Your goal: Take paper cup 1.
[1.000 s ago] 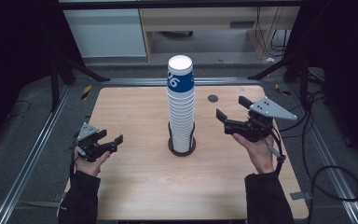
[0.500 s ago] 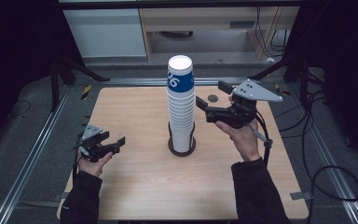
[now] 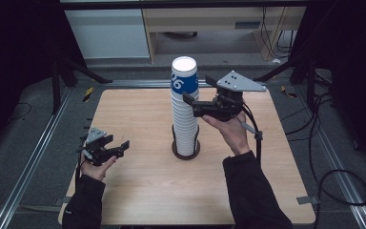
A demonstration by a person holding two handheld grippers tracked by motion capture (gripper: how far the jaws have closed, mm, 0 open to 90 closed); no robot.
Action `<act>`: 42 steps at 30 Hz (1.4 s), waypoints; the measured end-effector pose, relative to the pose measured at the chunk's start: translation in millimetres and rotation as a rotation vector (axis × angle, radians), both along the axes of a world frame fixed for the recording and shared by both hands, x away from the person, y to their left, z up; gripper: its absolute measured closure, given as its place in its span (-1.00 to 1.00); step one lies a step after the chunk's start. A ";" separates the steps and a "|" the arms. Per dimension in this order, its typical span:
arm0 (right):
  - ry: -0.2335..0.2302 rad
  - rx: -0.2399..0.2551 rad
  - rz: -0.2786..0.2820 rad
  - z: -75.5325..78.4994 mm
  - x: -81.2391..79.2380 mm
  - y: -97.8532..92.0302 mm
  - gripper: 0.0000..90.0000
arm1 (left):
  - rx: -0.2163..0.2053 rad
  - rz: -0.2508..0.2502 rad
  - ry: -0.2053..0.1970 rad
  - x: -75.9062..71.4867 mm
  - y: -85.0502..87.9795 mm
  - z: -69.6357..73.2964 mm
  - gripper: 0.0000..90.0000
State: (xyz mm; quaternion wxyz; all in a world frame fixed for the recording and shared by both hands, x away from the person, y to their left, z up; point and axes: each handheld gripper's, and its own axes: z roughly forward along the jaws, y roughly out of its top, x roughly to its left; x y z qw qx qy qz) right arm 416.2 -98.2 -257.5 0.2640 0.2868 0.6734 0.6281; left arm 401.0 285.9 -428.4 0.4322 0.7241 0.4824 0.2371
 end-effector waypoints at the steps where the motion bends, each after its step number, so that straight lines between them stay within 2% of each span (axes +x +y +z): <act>1: 0.004 -0.006 0.003 -0.8 4.7 5.9 -0.76 | 0.000 0.000 0.000 0.0 -0.1 -0.2 -0.45; 11: 0.026 -0.032 -0.005 -9.1 23.1 26.2 -0.74 | 0.000 -0.004 0.004 0.5 -1.8 -2.2 -0.45; 19: 0.030 -0.011 -0.023 -10.7 32.4 30.3 -0.72 | 0.002 -0.011 0.004 0.5 -3.4 -3.0 -0.46; 24: 0.041 -0.003 -0.014 -13.1 36.2 32.6 -0.71 | 0.003 -0.013 0.005 0.8 -3.7 -3.6 -0.46; 28: 0.034 -0.030 -0.022 -14.6 36.0 35.1 -0.69 | 0.002 -0.015 0.009 0.9 -4.0 -4.0 -0.46; 35: 0.030 -0.038 -0.029 -13.8 34.9 37.0 -0.62 | 0.002 -0.014 0.011 1.1 -3.6 -4.2 -0.46; 38: 0.030 -0.039 -0.027 -13.3 34.5 36.4 -0.61 | 0.003 -0.014 0.013 1.3 -3.4 -4.4 -0.46; 42: 0.005 -0.015 -0.022 -10.3 32.2 34.1 -0.59 | 0.004 -0.013 0.014 1.5 -3.4 -4.7 -0.46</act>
